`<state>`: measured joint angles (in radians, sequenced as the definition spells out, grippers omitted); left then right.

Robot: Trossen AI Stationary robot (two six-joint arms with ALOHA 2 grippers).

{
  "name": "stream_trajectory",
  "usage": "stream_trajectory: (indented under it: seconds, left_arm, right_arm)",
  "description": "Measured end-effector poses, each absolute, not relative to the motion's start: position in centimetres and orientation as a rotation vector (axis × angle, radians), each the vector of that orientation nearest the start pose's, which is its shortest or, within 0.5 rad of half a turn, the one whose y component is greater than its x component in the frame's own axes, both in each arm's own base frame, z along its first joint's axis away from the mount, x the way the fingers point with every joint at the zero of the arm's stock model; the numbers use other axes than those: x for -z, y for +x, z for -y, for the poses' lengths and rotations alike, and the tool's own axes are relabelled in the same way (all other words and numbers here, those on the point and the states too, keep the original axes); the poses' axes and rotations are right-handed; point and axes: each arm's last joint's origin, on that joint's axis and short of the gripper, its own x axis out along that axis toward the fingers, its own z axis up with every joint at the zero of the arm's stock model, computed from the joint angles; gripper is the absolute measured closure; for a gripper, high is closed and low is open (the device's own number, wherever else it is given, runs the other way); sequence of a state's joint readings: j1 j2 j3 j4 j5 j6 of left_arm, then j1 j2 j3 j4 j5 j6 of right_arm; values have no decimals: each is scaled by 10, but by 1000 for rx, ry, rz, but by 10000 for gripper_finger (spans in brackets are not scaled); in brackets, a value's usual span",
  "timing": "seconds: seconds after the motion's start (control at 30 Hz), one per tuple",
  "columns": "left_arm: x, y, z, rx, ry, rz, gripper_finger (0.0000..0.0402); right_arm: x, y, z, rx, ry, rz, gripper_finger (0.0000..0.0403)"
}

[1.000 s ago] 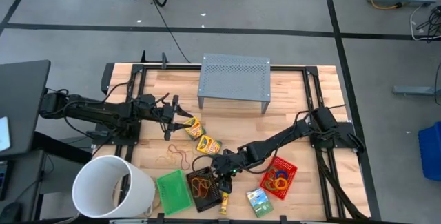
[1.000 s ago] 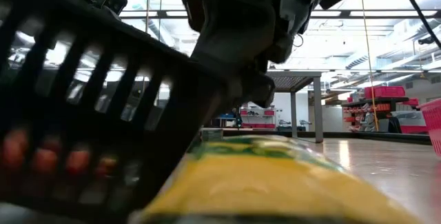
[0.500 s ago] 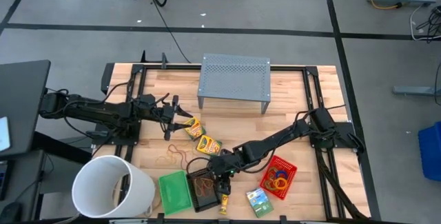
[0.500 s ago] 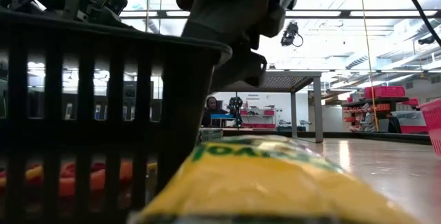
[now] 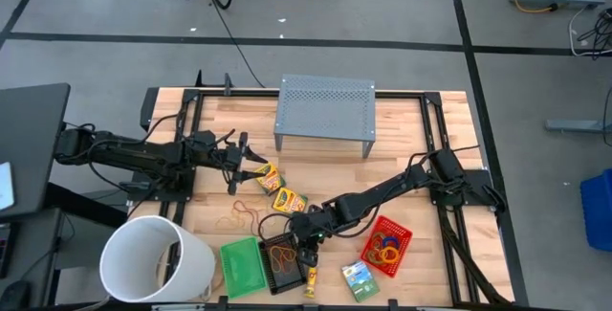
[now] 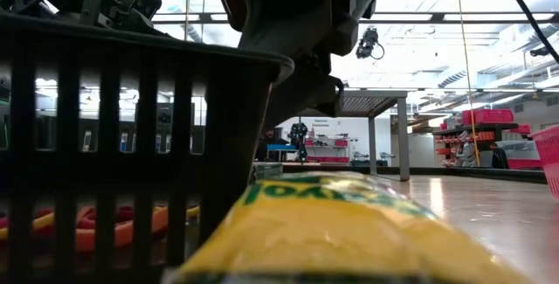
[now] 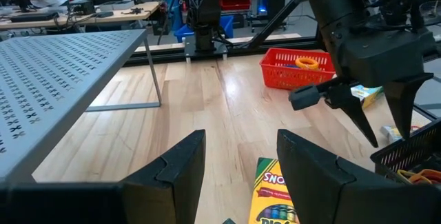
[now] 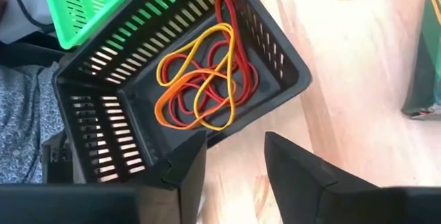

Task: Pick & Place Office Desk Supplies
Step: Adjust the black bin

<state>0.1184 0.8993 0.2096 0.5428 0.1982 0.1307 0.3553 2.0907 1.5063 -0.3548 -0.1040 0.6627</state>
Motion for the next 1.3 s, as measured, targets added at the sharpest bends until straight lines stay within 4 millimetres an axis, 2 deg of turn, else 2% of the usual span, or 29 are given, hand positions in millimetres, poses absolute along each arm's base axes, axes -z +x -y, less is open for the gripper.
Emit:
stream_trajectory:
  seconds: [0.13,0.3,0.6,0.7,0.9,1.13,1.3]
  left_arm:
    - [-187,177,-15,89,107,-139,216]
    - [-187,177,-15,89,107,-139,216]
    - [-187,177,-15,90,107,-138,216]
    - [-187,178,-15,90,108,-137,216]
    - [-187,177,-15,90,115,-137,216]
    - [-187,177,-15,90,117,-138,216]
    - [-187,177,-15,90,118,-139,216]
  right_arm:
    - [-171,418,-158,-106,487,-1022,270]
    - [-171,419,-159,-130,477,-1013,269]
    - [-157,423,-156,-134,482,-1044,268]
    - [-155,422,-153,-114,482,-1069,289]
    - [-153,419,-153,-110,471,-1099,388]
    - [-153,415,-154,-93,462,-1135,395]
    - [-163,404,-147,20,399,-1175,397]
